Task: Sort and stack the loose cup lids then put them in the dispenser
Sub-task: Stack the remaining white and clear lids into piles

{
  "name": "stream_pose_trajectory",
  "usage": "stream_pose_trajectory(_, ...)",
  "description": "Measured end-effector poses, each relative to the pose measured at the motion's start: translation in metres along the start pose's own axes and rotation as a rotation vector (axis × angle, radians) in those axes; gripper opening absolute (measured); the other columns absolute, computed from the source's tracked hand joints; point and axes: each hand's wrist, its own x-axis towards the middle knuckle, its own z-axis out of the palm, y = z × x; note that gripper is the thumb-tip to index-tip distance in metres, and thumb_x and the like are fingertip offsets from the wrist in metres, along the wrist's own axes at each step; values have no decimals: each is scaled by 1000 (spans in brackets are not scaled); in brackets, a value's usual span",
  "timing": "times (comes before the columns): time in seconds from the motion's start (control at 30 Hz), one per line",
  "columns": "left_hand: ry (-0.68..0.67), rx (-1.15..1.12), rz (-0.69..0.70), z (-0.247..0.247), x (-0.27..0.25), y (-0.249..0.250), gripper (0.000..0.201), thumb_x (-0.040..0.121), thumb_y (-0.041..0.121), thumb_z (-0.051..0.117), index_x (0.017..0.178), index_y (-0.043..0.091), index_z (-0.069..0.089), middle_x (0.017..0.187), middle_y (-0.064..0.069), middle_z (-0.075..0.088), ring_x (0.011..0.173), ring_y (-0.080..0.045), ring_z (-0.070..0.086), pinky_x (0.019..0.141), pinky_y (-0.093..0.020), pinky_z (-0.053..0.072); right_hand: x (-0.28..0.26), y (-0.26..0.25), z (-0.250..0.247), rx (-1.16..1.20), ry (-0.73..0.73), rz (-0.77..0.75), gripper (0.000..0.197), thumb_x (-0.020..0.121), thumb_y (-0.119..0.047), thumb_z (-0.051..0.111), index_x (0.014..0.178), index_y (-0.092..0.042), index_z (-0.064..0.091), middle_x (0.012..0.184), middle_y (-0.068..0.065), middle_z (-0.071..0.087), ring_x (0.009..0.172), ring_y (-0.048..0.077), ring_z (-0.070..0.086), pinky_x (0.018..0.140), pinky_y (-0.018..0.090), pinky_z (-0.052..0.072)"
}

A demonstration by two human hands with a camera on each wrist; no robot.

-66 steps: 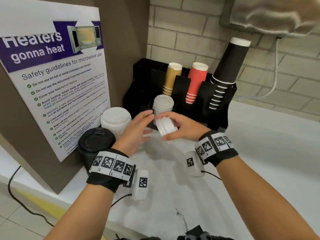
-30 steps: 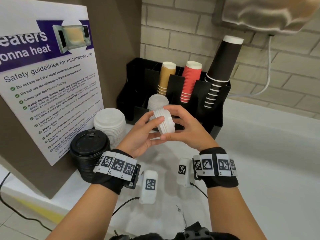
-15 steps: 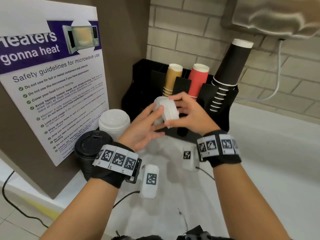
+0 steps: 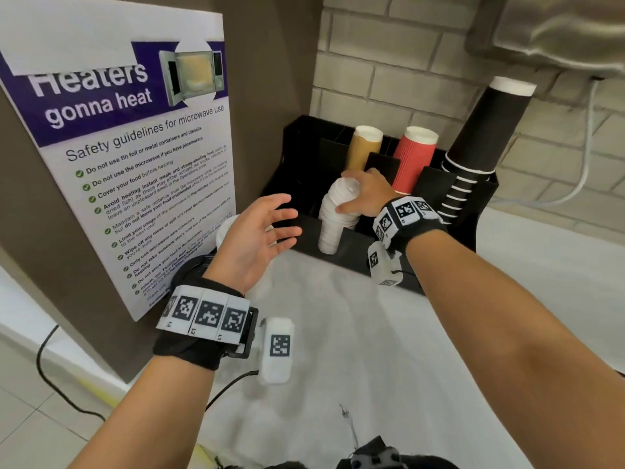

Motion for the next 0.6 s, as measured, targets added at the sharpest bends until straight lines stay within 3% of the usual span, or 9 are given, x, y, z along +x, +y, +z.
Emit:
stream_pose_trajectory(0.13, 0, 2, 9, -1, 0, 1, 17, 97, 28, 53, 105, 23, 67, 89, 3, 68, 75, -14, 68, 76, -28, 54, 5, -7, -1, -14, -56, -2, 83, 73, -28, 81, 143, -16, 39, 137, 17, 40, 126, 30, 42, 100, 33, 38)
stream_pose_trajectory(0.27, -4, -2, 15, -1, 0, 3, 18, 98, 27, 51, 104, 23, 67, 89, 3, 68, 75, -14, 67, 77, -29, 53, 3, -16, -2, -63, -48, -48, 74, 67, -27, 84, 129, -9, 46, 123, 15, 51, 113, 29, 51, 89, 35, 46)
stream_pose_trajectory(0.4, -8, -9, 16, 0, 1, 2, 18, 98, 27, 50, 104, 22, 66, 89, 3, 67, 75, -15, 67, 76, -29, 52, -1, -25, 3, -195, -42, -100, 74, 62, -30, 86, 122, -7, 49, 109, 14, 56, 102, 28, 54, 76, 32, 44)
stream_pose_trajectory(0.5, -18, -6, 12, 1, 2, 1, 18, 98, 27, 50, 104, 22, 66, 89, 3, 67, 74, -14, 67, 76, -29, 53, -1, -30, 3, -265, -60, -107, 72, 63, -28, 85, 122, -7, 49, 105, 14, 57, 98, 28, 56, 73, 34, 49)
stream_pose_trajectory(0.6, -22, -2, 7, 2, 3, -1, 18, 99, 27, 50, 105, 22, 66, 92, 2, 67, 76, -14, 67, 76, -29, 53, -1, -31, 5, -310, -73, -99, 70, 68, -27, 81, 126, -5, 49, 110, 16, 56, 103, 30, 55, 79, 36, 51)
